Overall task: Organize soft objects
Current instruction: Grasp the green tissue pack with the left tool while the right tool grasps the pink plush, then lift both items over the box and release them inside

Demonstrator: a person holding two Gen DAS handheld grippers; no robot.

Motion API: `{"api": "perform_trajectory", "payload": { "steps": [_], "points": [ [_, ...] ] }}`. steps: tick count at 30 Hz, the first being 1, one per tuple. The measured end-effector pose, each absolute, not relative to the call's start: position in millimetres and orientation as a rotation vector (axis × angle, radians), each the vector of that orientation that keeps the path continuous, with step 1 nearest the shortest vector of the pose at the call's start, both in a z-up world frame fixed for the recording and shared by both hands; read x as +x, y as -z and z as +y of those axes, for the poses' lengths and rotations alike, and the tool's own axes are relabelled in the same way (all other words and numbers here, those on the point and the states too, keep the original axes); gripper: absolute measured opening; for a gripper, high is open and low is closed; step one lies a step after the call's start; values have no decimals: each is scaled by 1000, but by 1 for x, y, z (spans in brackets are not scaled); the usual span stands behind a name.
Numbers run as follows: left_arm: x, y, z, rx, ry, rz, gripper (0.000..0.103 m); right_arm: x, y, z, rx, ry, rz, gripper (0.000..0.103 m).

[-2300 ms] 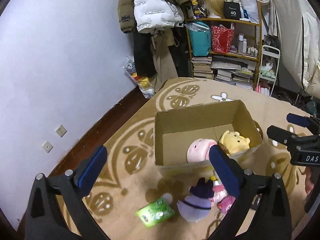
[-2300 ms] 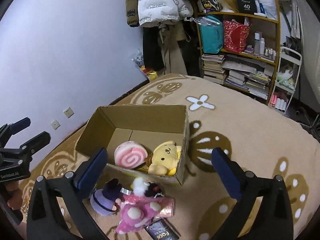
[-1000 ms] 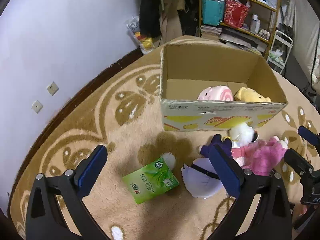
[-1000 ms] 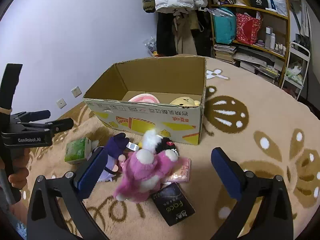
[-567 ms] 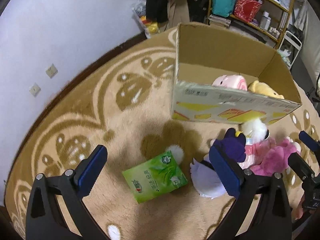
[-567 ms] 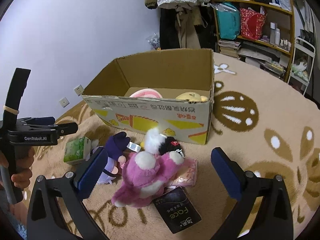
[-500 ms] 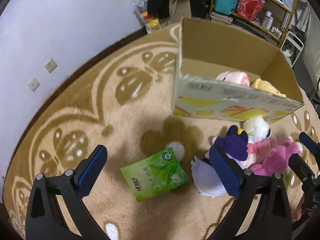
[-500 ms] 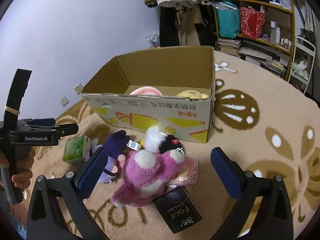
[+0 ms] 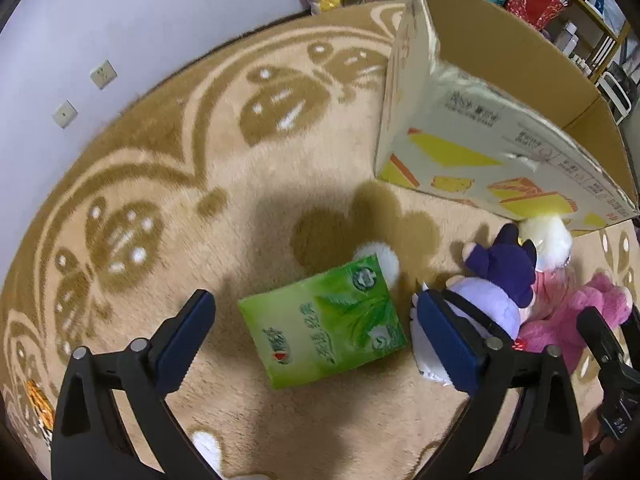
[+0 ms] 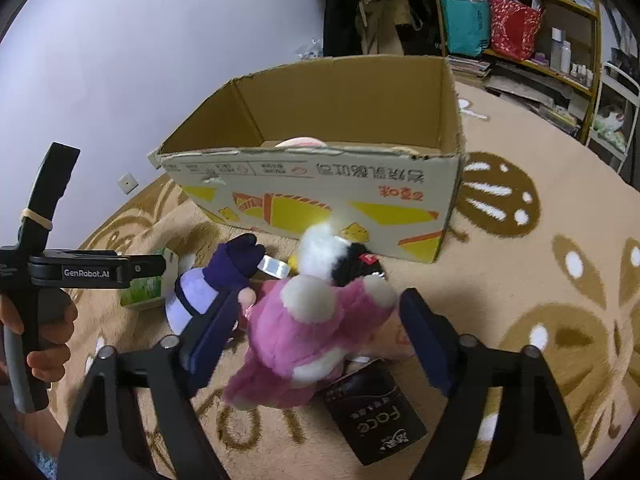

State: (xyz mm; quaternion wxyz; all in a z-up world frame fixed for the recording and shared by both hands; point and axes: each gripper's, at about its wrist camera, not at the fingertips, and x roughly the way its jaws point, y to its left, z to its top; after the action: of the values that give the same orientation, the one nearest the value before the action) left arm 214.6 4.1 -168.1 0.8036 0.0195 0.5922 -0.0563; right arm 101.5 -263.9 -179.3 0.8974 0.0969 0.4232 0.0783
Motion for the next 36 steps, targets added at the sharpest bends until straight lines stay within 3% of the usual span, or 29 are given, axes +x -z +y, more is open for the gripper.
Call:
{"api": "perform_trajectory", "payload": {
  "steps": [2, 11, 12, 13, 21, 36],
  "points": [
    [215, 174, 3, 25, 131, 1304, 89, 102, 181, -262, 194, -162, 880, 72],
    [216, 188, 5, -8, 93, 1331, 85, 107, 192, -262, 246, -148, 916, 72],
    [216, 188, 5, -4, 86, 1325, 84, 107, 194, -262, 253, -144, 919, 70],
    [215, 188, 4, -1, 77, 1316, 83, 106, 194, -262, 262, -140, 913, 60],
    [206, 177, 11, -20, 68, 1286, 82, 96, 186, -260, 257, -96, 854, 56],
    [156, 50, 5, 116, 43, 820, 82, 77, 116, -282, 232, -36, 680, 56]
  ]
}}
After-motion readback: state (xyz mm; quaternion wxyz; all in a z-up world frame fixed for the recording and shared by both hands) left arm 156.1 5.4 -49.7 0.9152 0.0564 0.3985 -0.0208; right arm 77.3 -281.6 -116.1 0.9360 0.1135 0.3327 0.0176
